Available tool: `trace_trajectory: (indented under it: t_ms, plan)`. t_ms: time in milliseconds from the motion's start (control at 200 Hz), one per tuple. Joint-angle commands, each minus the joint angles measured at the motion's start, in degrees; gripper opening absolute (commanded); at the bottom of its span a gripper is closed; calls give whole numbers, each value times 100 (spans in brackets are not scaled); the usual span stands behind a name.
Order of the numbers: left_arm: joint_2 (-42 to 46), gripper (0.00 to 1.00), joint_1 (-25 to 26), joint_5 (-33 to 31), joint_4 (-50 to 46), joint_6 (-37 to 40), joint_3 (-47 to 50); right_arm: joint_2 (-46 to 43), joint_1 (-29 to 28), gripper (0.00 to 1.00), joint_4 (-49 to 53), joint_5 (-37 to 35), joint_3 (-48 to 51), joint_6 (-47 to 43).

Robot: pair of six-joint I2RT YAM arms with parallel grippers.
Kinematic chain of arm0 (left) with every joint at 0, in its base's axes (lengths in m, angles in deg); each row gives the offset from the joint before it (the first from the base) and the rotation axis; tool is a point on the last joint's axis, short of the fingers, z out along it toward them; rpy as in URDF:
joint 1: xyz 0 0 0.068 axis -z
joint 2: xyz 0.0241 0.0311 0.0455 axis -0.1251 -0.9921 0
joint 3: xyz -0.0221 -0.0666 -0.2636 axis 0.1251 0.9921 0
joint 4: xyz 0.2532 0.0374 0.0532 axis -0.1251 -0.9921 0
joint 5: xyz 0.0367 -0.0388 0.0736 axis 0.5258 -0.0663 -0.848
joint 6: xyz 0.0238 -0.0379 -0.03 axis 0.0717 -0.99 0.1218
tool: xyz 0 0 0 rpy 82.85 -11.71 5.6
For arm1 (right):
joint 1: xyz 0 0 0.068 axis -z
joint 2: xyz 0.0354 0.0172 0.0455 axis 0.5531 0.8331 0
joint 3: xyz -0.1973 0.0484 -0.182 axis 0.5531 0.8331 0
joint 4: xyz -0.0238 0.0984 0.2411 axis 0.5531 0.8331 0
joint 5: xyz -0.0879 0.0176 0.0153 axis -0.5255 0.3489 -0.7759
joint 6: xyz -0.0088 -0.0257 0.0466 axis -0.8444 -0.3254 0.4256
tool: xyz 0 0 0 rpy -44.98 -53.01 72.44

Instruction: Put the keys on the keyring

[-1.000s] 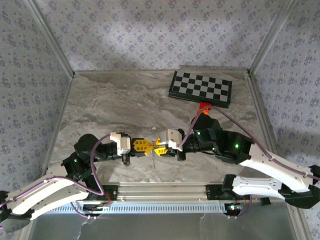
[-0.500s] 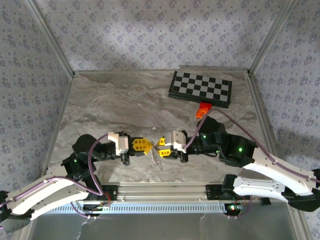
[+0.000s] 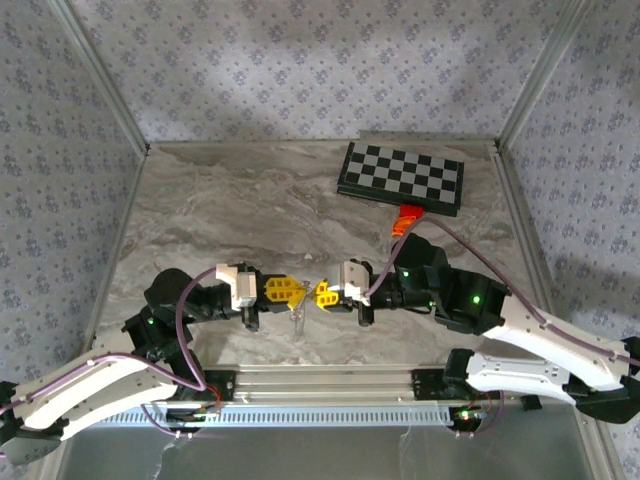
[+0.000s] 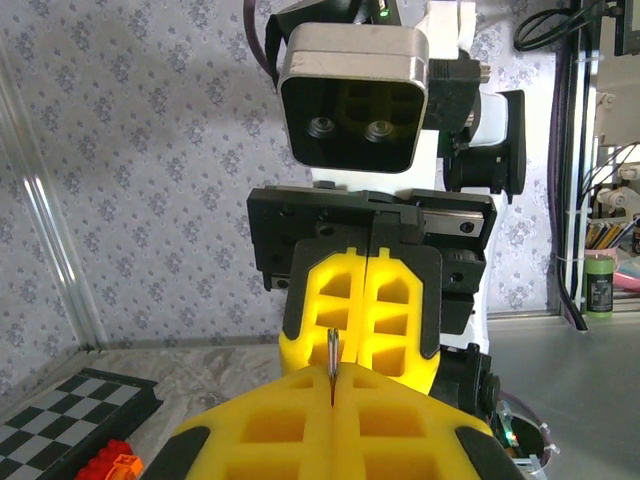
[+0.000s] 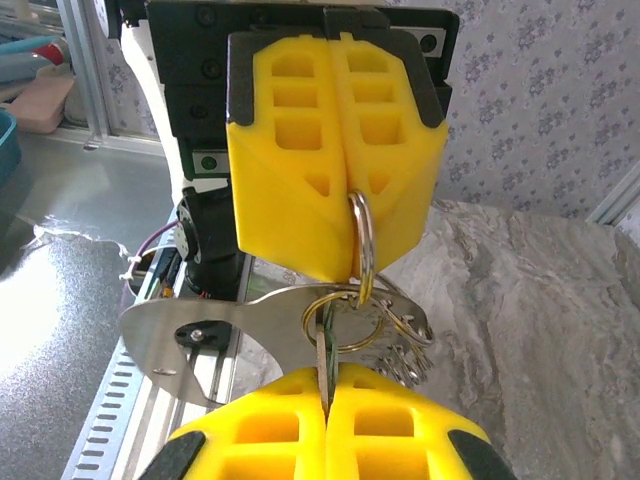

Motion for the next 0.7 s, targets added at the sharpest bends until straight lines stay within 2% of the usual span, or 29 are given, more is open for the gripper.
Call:
trace_trajectory:
  t_ms: [0, 695]
  plan:
    - [36, 0, 19, 152, 336, -49, -32, 23, 22, 2, -111, 105, -35, 10]
    - [-35, 0, 22, 44, -156, 130, -72, -327, 179, 0, -412, -16, 164, 131]
